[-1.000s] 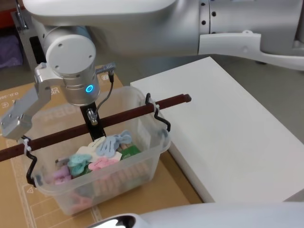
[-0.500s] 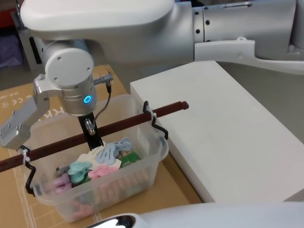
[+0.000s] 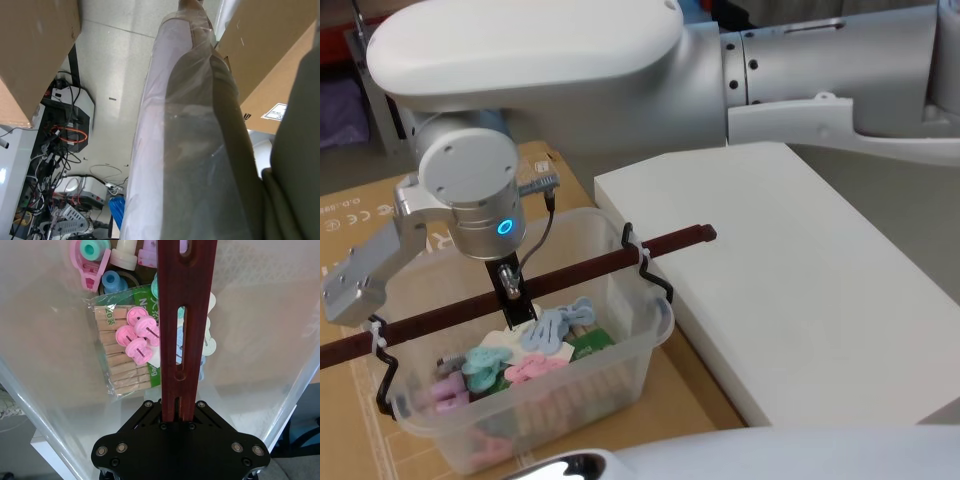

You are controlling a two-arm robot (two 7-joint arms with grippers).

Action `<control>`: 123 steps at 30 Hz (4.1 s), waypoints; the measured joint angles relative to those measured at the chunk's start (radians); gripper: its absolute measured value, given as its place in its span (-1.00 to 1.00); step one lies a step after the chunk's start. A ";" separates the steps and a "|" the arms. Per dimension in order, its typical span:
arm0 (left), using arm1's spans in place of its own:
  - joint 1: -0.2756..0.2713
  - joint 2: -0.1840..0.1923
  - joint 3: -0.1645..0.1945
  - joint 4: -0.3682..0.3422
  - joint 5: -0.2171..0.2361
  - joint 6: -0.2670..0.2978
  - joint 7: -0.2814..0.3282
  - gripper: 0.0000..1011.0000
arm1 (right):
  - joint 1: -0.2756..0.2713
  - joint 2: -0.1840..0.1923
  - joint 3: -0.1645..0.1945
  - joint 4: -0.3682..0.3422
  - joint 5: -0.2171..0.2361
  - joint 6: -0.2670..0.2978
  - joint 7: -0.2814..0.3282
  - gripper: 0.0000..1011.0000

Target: Use one hand to grasp the basket and place it at the designated location.

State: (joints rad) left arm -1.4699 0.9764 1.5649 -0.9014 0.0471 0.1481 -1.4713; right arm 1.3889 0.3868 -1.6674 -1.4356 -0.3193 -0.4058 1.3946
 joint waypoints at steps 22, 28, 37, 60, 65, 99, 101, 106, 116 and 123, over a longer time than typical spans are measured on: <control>0.000 0.000 0.000 0.000 0.000 0.000 0.000 -1.00 | -0.015 0.043 0.011 -0.052 -0.009 0.014 -0.020 -0.54; 0.000 0.000 0.000 0.000 0.000 0.000 0.000 -1.00 | -0.019 0.053 0.020 -0.058 -0.011 0.026 -0.023 -0.15; 0.000 0.000 0.000 0.000 0.000 0.000 0.000 -1.00 | -0.027 0.083 0.039 -0.068 -0.020 0.033 -0.036 0.42; 0.000 0.000 0.000 0.000 0.000 0.000 0.000 -1.00 | -0.039 0.119 0.073 -0.076 -0.050 0.037 -0.050 0.98; 0.000 0.000 0.000 0.000 0.000 0.000 0.000 -1.00 | -0.041 0.120 0.077 -0.076 -0.053 0.036 -0.050 0.98; 0.000 0.000 0.000 0.000 0.000 0.000 0.000 -1.00 | 0.011 0.278 0.240 -0.154 0.095 0.011 -0.041 0.98; 0.000 0.000 0.000 0.000 0.000 0.000 0.000 -1.00 | 0.011 0.278 0.243 -0.154 0.098 0.010 -0.040 0.98; 0.000 0.000 0.000 0.000 0.000 0.000 0.000 -1.00 | 0.010 0.278 0.249 -0.150 0.106 0.007 -0.036 0.98; 0.000 0.000 0.000 0.000 0.000 0.000 0.000 -1.00 | 0.006 0.280 0.258 -0.154 0.113 0.006 -0.034 0.98; 0.000 0.000 0.000 0.000 0.000 0.000 0.000 -1.00 | 0.003 0.280 0.258 -0.160 0.113 0.005 -0.031 0.98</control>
State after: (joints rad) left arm -1.4699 0.9764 1.5649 -0.9015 0.0470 0.1481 -1.4713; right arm 1.3918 0.6668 -1.4092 -1.5957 -0.2063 -0.4007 1.3632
